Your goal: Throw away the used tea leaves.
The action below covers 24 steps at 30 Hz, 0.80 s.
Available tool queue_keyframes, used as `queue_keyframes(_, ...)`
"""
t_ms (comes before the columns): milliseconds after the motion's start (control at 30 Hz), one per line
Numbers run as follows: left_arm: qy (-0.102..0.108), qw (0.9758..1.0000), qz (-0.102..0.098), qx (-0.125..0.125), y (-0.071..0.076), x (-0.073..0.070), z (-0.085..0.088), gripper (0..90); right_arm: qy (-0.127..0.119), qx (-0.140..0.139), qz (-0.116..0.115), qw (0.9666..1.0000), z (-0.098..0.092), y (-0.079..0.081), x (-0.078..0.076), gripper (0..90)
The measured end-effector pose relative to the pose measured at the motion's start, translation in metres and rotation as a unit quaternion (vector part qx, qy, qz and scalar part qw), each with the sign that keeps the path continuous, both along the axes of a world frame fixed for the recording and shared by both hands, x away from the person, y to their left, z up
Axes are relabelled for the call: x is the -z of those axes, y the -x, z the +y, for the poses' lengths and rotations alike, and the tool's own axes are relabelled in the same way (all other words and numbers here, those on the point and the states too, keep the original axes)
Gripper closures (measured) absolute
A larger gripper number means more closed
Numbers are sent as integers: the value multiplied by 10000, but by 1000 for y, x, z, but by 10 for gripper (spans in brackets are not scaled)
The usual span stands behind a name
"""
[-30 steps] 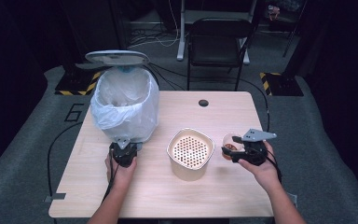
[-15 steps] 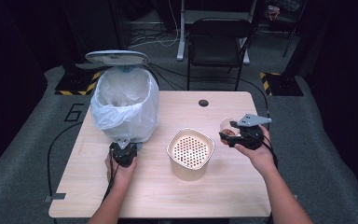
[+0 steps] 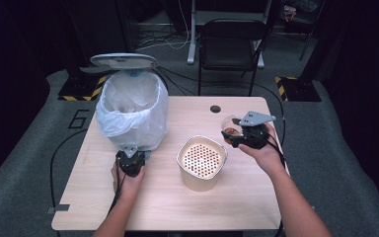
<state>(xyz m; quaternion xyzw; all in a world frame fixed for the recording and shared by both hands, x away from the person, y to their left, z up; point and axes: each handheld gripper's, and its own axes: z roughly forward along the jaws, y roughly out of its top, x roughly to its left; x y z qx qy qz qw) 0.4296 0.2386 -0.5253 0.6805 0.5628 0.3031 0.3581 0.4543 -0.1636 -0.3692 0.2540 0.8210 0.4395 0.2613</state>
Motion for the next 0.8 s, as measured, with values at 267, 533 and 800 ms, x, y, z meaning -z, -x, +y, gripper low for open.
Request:
queue_keyframes(267, -5, 10000, -2, -1, 0, 0, 0, 694, 82, -110, -104, 9999, 11, -1, -3, 373)
queue_keyframes(533, -6, 10000, -3, -2, 0, 0, 0, 694, 265, -235, -372, 9987, 17, -2, -5, 376)
queue_keyframes(800, 1, 10000, -2, 0, 0, 0, 0, 694, 434, -504, -932, 9934, 27, 2, -6, 378)
